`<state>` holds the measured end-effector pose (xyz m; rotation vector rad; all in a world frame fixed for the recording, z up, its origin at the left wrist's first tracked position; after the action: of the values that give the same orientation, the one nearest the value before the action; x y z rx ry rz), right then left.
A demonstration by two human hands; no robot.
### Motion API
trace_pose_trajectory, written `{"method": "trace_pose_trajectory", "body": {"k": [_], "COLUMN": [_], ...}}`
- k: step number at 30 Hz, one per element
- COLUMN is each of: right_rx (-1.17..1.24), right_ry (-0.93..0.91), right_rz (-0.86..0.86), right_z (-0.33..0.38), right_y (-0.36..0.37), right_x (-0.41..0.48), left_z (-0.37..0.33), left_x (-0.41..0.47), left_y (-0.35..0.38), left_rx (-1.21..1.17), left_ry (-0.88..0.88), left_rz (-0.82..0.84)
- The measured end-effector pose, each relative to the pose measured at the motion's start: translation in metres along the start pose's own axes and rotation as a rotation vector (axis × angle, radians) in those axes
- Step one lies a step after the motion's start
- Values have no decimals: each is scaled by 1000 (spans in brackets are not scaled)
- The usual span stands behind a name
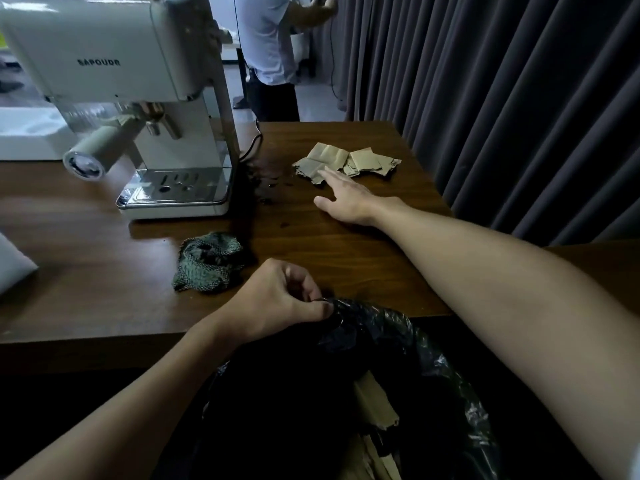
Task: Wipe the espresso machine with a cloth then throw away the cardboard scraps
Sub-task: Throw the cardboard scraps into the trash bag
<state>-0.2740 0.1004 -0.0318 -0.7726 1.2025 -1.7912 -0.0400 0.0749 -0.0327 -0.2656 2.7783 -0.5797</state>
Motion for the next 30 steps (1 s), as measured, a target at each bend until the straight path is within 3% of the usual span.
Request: {"method": "trace_pose_trajectory", "body": {"k": [4, 10, 17, 20, 23, 24, 27, 28, 30], "right_rx": [-107, -173, -169, -163, -162, -142, -60, -44, -11], "right_ry": [23, -98, -33, -62, -161, -181, -112, -109, -146], "right_rz": [99, -4, 129, 42, -210, -221, 25, 37, -136], "right_z": [-7, 0, -5, 5, 22, 25, 20, 20, 25], "right_y": [6, -2, 8, 3, -15, -17, -6, -6, -16], "right_x": [6, 8, 19, 16, 4, 0, -14, -18, -28], "left_z": [1, 0, 2, 3, 2, 1, 0, 0, 0], "left_x": [0, -1, 0, 1, 0, 0, 0, 0, -1], "left_y": [1, 2, 1, 1, 1, 1, 1, 1, 2], "left_rx": [4, -4, -14, -14, -2, 2, 8, 8, 7], "left_ry": [-11, -25, -16, -10, 0, 3, 8, 8, 7], "left_rz": [6, -1, -5, -9, -8, -9, -17, -20, -24]}}
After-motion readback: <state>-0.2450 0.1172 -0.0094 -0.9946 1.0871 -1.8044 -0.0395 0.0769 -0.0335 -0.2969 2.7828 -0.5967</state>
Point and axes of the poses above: each hand's wrist, its own x-axis towards the middle knuckle, its own y-axis out of the palm, z = x × y, the point moved 5 cm from there along x, towards the middle knuckle, and after that the axes turned 13 degrees about -y, right-handed, at the moved point
